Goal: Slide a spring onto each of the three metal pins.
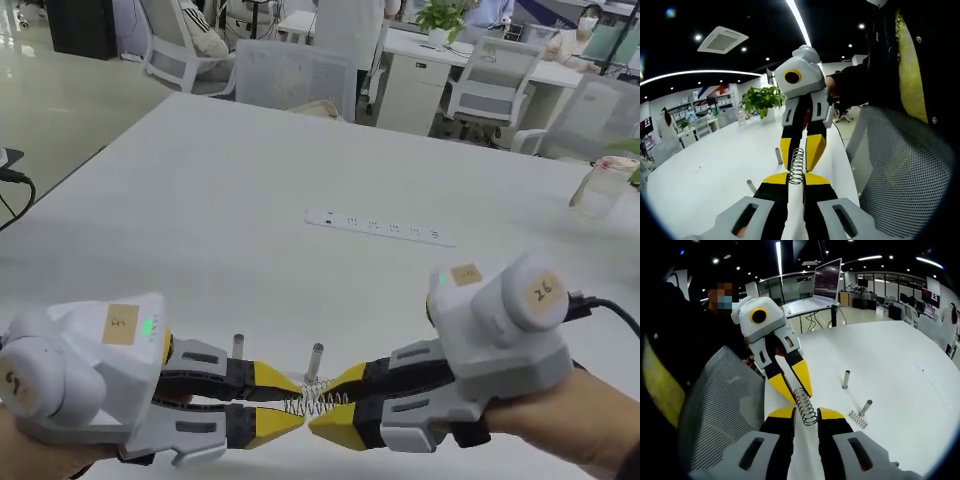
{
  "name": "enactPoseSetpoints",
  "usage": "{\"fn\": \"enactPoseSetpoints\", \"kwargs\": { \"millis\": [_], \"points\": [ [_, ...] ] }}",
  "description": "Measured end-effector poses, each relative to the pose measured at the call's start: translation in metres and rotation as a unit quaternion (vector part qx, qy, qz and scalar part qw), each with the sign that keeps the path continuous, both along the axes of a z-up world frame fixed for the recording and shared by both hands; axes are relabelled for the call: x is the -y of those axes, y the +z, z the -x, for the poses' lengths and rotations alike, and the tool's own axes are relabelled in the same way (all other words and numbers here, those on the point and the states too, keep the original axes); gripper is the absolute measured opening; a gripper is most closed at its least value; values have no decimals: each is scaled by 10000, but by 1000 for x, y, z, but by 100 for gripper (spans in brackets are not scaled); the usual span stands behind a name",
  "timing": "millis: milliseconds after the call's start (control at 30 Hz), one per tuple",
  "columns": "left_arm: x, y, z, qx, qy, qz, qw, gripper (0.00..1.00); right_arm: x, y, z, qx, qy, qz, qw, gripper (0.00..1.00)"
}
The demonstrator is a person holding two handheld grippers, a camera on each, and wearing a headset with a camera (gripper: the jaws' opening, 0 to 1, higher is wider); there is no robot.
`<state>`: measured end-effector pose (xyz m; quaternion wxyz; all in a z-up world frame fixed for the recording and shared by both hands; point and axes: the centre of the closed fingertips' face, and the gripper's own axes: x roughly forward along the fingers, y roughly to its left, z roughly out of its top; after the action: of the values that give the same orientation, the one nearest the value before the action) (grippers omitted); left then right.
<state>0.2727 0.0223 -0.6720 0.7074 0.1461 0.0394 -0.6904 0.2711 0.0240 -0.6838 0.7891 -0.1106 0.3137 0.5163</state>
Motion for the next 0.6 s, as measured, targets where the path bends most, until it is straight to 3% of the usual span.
{"fn": "enactPoseSetpoints", "kwargs": {
  "millis": [300, 600],
  "points": [
    [0, -2, 0, -30, -6, -1, 10000, 2, -1, 2, 0, 34, 26, 24, 10000, 11],
    [0, -2, 0, -57, 7, 21, 10000, 2, -4, 7, 1, 134, 166, 239, 9995, 10]
  ]
}}
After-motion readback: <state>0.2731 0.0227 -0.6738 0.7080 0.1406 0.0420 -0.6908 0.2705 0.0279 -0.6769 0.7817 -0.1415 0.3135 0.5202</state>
